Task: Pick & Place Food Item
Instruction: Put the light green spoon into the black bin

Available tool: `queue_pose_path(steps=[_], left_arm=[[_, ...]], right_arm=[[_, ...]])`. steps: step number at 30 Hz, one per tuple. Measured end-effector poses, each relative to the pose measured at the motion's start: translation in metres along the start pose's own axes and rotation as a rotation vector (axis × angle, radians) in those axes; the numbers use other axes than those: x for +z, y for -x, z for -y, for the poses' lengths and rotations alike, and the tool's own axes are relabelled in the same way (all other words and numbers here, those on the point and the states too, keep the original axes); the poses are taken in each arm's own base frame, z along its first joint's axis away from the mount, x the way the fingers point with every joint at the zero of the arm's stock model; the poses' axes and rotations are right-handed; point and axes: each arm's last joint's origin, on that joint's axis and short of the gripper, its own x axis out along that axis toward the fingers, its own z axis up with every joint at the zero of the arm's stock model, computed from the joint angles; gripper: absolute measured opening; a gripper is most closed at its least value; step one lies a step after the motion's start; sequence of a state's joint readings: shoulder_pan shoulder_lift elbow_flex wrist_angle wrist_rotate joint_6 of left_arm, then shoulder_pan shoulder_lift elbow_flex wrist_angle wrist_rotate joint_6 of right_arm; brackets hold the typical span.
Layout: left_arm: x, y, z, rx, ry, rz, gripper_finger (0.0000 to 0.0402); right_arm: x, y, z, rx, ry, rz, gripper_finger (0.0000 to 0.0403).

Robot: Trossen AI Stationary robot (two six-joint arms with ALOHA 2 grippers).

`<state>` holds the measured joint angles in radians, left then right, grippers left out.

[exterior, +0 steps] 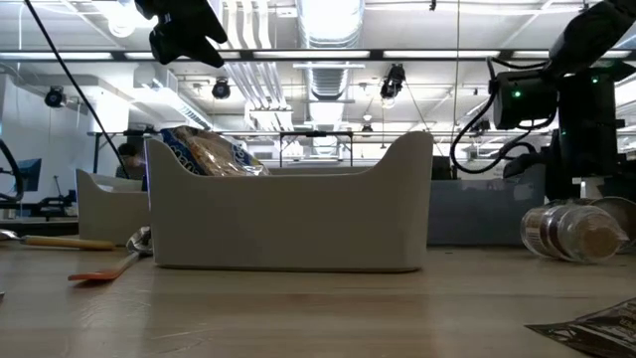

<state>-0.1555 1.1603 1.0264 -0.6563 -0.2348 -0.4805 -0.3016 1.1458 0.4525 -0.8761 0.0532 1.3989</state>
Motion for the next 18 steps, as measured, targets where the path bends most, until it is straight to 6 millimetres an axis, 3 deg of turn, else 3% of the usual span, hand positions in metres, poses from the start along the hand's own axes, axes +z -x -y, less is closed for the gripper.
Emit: queue_pose_path(steps=[3, 10, 18], left_arm=[[0.0000, 0.0000, 0.0000, 0.000, 0.000, 0.000, 0.0213], [0.0000, 0.0000, 0.0000, 0.000, 0.015, 0.000, 0.0213], [0.0000, 0.0000, 0.0000, -0.001, 0.019, 0.000, 0.0213]], right_arm=[[-0.0004, -0.0020, 0.0018, -0.012, -0.008, -0.001, 0.0172], [-0.0001, -0.0030, 0.0020, -0.011, 0.013, 0.014, 0.0033], [0.0000, -0.0032, 0.0016, -0.006, 0.035, 0.018, 0.0021]])
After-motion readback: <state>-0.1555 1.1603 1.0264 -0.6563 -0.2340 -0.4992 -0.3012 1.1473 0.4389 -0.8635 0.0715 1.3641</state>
